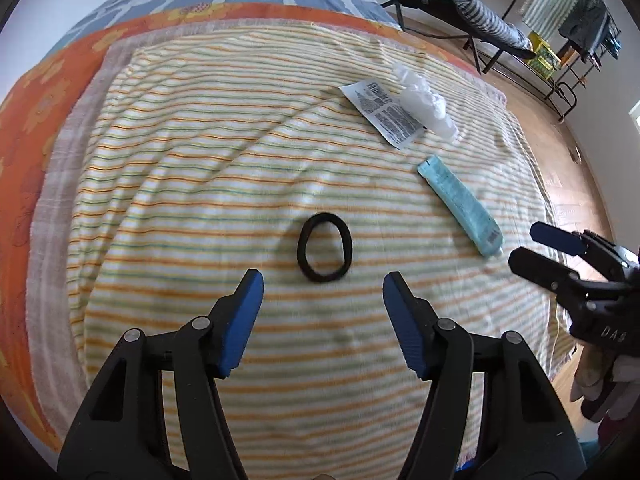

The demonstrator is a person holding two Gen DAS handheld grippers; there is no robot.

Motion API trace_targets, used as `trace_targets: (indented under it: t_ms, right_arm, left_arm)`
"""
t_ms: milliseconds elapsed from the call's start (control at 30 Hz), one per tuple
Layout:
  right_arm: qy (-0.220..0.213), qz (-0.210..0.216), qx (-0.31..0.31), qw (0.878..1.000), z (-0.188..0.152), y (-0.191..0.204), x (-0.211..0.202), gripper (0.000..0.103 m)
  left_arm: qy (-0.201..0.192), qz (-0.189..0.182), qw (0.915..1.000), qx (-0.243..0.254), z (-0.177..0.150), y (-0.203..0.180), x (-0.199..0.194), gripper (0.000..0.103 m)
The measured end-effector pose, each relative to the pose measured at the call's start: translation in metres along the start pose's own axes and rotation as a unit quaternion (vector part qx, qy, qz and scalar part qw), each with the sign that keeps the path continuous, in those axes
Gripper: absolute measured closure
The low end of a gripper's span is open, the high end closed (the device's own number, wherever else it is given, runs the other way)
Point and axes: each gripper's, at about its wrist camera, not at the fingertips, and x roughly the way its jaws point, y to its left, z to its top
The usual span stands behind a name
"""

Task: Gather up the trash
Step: 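Raise both tools back over the hair tie and teal tube, then grasp the black hair tie with the left tool while the right tool grasps the teal tube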

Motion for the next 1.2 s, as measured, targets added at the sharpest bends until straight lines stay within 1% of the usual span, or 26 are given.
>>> trace_targets:
  t_ms: [100, 333, 367, 433, 467, 533, 600, 633, 700, 800, 867, 933, 967, 1033, 1200]
  right_arm:
    - [0.007, -0.002, 0.0, 1.0, 0.004, -0.001, 0.01, 0.036]
    - [0.013, -0.013, -0.01, 1.0, 0.012, 0.002, 0.025, 0.037]
    - [0.014, -0.015, -0.013, 1.0, 0.012, 0.003, 0.027, 0.037]
    - [0.016, -0.019, -0.016, 1.0, 0.013, 0.005, 0.031, 0.037]
    - [0.017, -0.021, -0.017, 0.999, 0.014, 0.006, 0.033, 0.037]
    - [0.02, -0.026, -0.021, 0.999, 0.015, 0.009, 0.037, 0.038]
    - [0.024, -0.033, -0.027, 0.999, 0.016, 0.011, 0.042, 0.042]
    - [0.025, -0.038, -0.03, 0.999, 0.016, 0.012, 0.044, 0.044]
    - [0.028, -0.045, -0.033, 0.998, 0.016, 0.013, 0.047, 0.049]
    - [0.026, -0.051, -0.037, 0.998, 0.016, 0.014, 0.051, 0.051]
    - [0.025, -0.052, -0.039, 0.998, 0.017, 0.014, 0.051, 0.051]
    - [0.023, -0.056, -0.045, 0.997, 0.017, 0.016, 0.052, 0.055]
    - [0.023, -0.057, -0.049, 0.997, 0.017, 0.016, 0.052, 0.06]
    - [0.023, -0.053, -0.05, 0.997, 0.018, 0.017, 0.052, 0.066]
    - [0.014, -0.044, -0.041, 0.998, 0.016, 0.016, 0.047, 0.067]
  left_arm:
    - [0.009, -0.004, 0.9999, -0.013, 0.007, 0.004, 0.009, 0.043]
    - [0.006, 0.001, 0.9999, -0.011, 0.015, 0.004, 0.018, 0.043]
    - [0.005, 0.001, 0.9999, -0.01, 0.016, 0.003, 0.019, 0.045]
    - [0.002, 0.004, 1.0, -0.007, 0.017, 0.002, 0.02, 0.049]
    - [0.001, 0.007, 1.0, -0.004, 0.018, 0.001, 0.021, 0.054]
    - [-0.003, 0.019, 0.9998, 0.008, 0.018, -0.003, 0.022, 0.059]
    - [-0.005, 0.027, 0.9994, 0.019, 0.017, -0.006, 0.023, 0.071]
    - [-0.006, 0.032, 0.9991, 0.026, 0.017, -0.007, 0.024, 0.074]
    - [-0.008, 0.039, 0.9986, 0.034, 0.017, -0.009, 0.024, 0.084]
    - [-0.01, 0.035, 0.9988, 0.033, 0.018, -0.008, 0.024, 0.091]
    - [-0.01, 0.033, 0.9989, 0.033, 0.017, -0.007, 0.023, 0.094]
    - [-0.012, 0.032, 0.9988, 0.035, 0.018, -0.008, 0.023, 0.095]
    - [-0.012, 0.033, 0.9988, 0.036, 0.018, -0.008, 0.023, 0.096]
    - [-0.014, 0.034, 0.9986, 0.039, 0.017, -0.008, 0.022, 0.096]
    - [-0.02, 0.036, 0.9985, 0.036, 0.016, -0.007, 0.016, 0.097]
